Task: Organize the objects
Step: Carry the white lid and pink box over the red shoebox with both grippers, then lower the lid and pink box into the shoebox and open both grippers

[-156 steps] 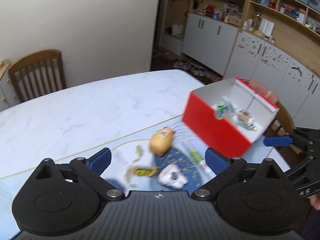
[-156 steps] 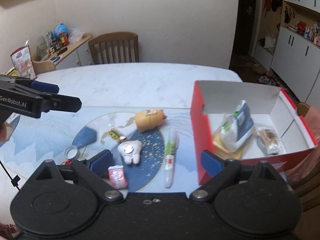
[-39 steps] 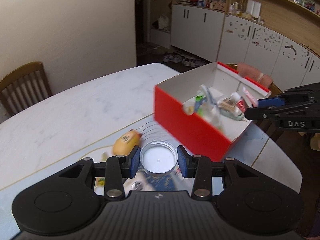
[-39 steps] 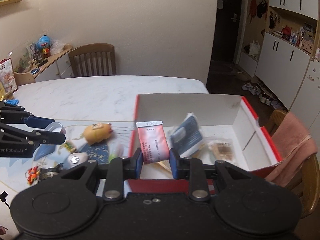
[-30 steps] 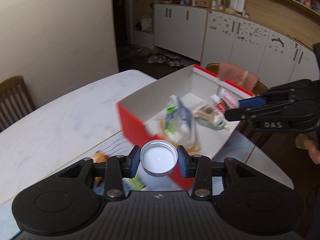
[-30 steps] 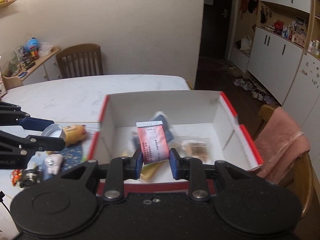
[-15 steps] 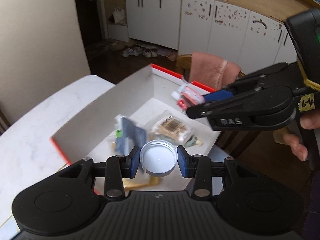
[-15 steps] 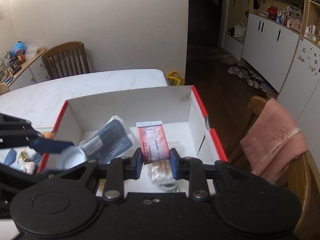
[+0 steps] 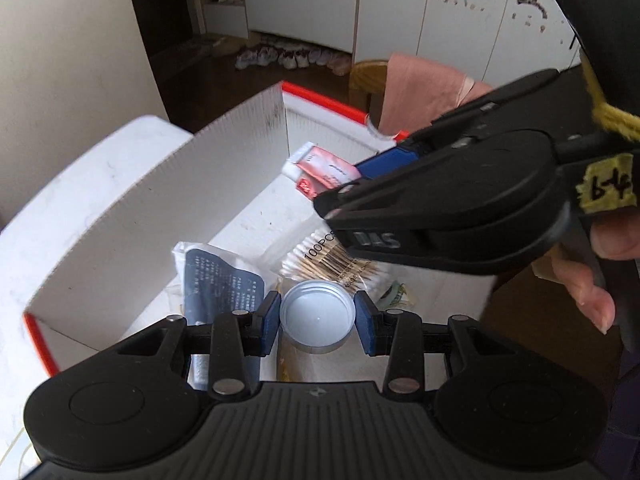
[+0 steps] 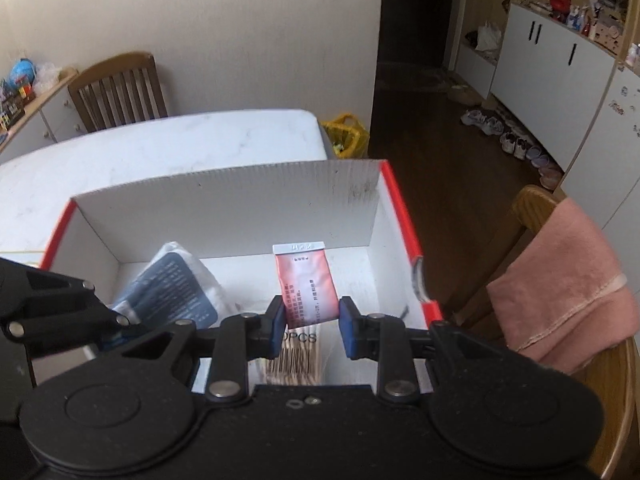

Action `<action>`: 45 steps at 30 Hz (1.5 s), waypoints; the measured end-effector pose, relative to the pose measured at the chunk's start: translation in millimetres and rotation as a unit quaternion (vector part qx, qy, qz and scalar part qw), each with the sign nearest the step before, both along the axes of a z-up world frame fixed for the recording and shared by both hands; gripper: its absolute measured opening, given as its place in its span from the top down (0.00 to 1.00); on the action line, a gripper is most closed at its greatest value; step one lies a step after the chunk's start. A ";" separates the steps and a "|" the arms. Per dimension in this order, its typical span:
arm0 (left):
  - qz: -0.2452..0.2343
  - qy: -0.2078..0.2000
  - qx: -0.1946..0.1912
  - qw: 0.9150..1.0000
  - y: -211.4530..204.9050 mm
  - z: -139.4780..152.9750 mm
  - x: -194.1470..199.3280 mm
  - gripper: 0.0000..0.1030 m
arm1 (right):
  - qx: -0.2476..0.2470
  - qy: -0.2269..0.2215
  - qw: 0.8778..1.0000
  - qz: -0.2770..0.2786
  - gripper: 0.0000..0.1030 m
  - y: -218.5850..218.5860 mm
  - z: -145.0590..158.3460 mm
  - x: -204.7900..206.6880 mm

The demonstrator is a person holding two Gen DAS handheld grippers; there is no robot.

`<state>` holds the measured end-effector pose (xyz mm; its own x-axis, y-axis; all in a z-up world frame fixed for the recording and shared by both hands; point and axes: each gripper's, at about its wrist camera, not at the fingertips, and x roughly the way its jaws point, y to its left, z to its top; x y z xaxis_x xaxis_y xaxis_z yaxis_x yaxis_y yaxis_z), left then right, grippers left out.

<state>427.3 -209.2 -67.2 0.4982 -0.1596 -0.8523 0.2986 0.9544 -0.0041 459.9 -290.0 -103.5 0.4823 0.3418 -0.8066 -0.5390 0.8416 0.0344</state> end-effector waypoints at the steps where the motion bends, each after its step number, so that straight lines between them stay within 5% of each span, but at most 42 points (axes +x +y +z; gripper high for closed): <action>1: 0.001 0.005 0.000 1.000 0.0 -3.2 3.1 0.63 | -0.004 0.006 1.000 0.002 0.74 2.1 -2.9 3.0; 10: -0.005 0.056 -0.003 0.998 4.4 -27.9 20.7 0.63 | -0.044 0.057 0.997 0.023 0.74 19.4 -22.5 23.3; 23: -0.013 0.093 -0.007 0.996 13.5 -36.3 33.3 0.63 | -0.037 0.095 0.995 0.016 0.73 24.6 -31.6 40.5; 27: -0.015 0.088 -0.008 0.996 16.1 -35.6 28.3 0.62 | -0.033 0.094 0.995 0.013 0.73 23.1 -31.9 41.9; 31: -0.015 0.077 -0.009 0.997 20.6 -33.7 20.5 0.45 | -0.024 0.096 0.995 0.008 0.71 18.7 -29.3 41.2; 45: 0.002 0.020 -0.040 0.999 39.6 4.1 -16.5 0.44 | 0.010 0.069 0.998 0.005 0.67 2.7 1.0 11.2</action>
<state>410.7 -169.6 -63.1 0.4643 -0.2253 -0.8565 0.2926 0.9518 -0.0917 471.1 -287.3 -102.5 0.3634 0.3635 -0.8578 -0.5363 0.8345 0.1264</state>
